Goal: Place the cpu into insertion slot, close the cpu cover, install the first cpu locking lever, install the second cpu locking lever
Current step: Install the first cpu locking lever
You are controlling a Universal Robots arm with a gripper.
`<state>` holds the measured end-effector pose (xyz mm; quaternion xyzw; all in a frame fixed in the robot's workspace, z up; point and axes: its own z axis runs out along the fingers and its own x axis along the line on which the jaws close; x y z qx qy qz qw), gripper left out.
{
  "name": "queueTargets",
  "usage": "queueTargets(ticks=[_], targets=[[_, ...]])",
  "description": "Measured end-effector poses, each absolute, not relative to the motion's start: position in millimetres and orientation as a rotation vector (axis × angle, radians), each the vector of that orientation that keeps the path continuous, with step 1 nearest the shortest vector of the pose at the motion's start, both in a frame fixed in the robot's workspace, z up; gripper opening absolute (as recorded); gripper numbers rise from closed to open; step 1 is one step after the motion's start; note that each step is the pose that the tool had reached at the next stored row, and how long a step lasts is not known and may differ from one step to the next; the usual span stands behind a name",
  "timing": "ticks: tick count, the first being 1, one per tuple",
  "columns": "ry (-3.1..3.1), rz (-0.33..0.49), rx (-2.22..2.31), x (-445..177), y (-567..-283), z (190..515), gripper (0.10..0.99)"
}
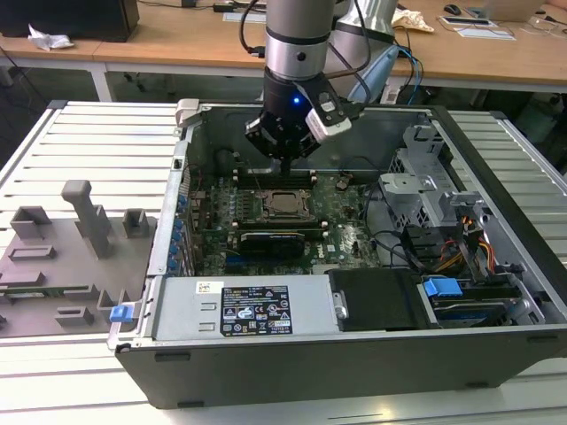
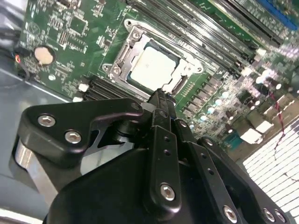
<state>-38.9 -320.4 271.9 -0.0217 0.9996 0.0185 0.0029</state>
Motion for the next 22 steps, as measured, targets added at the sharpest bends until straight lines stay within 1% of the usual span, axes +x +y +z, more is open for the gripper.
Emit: queueTargets(ticks=[2,22], targets=[[3.133,0.06,-0.089,-53.2,-320.4,271.9,0.106],[3.13,0.06,-0.089,-99.4,-319.8,271.8,0.106]])
